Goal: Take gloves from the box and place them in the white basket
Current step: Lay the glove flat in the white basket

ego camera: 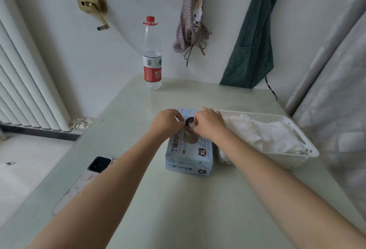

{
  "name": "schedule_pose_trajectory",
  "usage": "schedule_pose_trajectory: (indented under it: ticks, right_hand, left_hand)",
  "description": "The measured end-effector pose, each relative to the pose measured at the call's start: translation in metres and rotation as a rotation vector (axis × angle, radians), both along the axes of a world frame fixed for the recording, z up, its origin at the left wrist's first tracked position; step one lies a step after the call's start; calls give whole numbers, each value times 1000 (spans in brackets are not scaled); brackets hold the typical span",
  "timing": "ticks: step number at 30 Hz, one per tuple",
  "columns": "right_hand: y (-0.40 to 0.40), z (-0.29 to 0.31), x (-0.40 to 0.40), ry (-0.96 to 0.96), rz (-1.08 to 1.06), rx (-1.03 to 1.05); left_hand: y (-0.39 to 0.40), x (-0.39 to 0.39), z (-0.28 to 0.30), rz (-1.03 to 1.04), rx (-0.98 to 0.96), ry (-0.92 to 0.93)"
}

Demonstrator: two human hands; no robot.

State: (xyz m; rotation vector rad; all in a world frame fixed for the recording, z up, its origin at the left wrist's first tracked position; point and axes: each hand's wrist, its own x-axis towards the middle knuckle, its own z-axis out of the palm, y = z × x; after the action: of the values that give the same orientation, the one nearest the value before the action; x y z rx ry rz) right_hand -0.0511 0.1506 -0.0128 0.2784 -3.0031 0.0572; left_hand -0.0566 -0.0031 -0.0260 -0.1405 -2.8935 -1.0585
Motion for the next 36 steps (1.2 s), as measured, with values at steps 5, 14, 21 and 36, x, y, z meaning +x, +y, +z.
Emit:
schedule_pose_trajectory:
  ticks: [5, 14, 21, 36]
  right_hand:
    - [-5, -2, -1, -32, -40, -193]
    - [4, 54, 24, -58, -116, -1380]
    - [10, 71, 43, -138, 11, -1914]
    - [38, 65, 98, -145, 25, -1518]
  left_hand:
    - [-3, 3, -6, -6, 56, 9]
    - [-1, 7, 6, 39, 466, -51]
    - [11, 19, 41, -164, 658, -123]
    - [17, 49, 85, -257, 488, 26]
